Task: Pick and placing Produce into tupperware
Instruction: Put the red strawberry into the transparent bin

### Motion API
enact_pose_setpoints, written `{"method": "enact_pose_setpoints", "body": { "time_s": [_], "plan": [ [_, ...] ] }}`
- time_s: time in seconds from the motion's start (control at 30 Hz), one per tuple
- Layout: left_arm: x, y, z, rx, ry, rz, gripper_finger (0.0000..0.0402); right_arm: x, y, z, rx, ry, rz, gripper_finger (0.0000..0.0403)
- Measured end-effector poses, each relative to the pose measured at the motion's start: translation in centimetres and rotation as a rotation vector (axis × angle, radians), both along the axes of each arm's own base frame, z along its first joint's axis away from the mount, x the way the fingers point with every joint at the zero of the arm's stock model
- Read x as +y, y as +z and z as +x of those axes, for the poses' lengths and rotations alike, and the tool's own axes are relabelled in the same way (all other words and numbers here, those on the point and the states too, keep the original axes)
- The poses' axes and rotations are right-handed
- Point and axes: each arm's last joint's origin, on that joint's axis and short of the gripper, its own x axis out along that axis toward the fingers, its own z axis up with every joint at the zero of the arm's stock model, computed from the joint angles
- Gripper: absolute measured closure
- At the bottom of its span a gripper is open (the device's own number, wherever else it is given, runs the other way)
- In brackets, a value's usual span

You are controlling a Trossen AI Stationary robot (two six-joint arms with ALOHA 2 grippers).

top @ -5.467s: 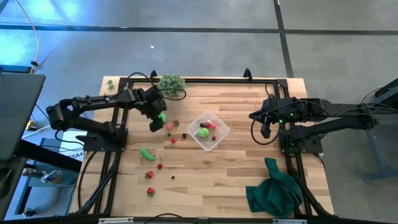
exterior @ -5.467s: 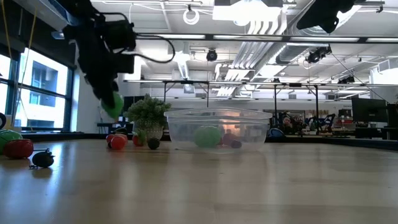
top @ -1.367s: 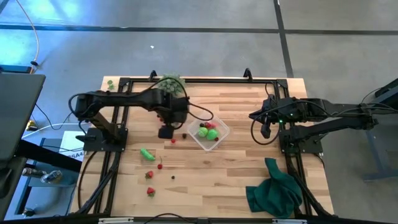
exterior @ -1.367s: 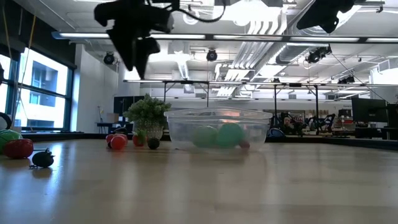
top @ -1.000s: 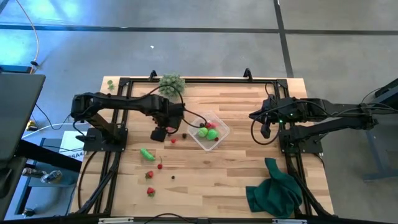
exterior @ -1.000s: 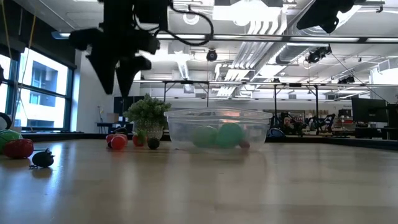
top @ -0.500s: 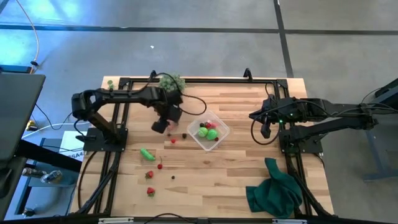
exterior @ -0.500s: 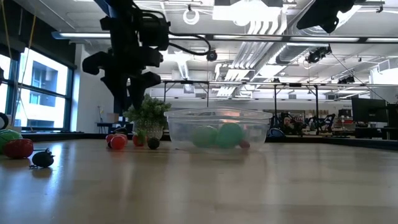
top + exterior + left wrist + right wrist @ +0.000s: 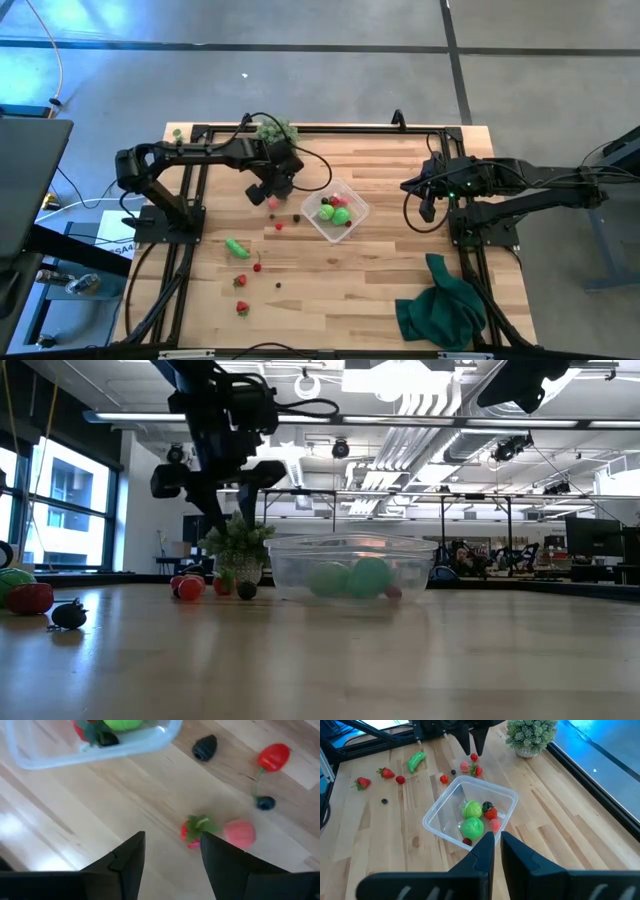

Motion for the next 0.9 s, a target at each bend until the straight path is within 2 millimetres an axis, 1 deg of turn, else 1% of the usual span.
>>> {"method": "enact_pose_setpoints", "body": {
  "time_s": [0.13, 0.57, 0.77, 0.9],
  "plan": [
    [0.0, -0.6, 0.1, 0.032, -0.001, -0.016, 0.0222, 0.0, 0.0, 0.0, 0.0, 0.0, 0.0, 0.0378],
    [0.5, -4.6, 0.9, 0.183, 0.001, -0.067, 0.0222, 0.0, 0.0, 0.0, 0.0, 0.0, 0.0, 0.0378],
    [0.7, -5.5, 1.3, 0.194, 0.004, -0.065, 0.0222, 0.0, 0.0, 0.0, 0.0, 0.0, 0.0, 0.0378],
    [0.8, -5.5, 1.4, 0.177, 0.005, -0.06, 0.0222, 0.0, 0.0, 0.0, 0.0, 0.0, 0.0, 0.0378]
  ]
}}
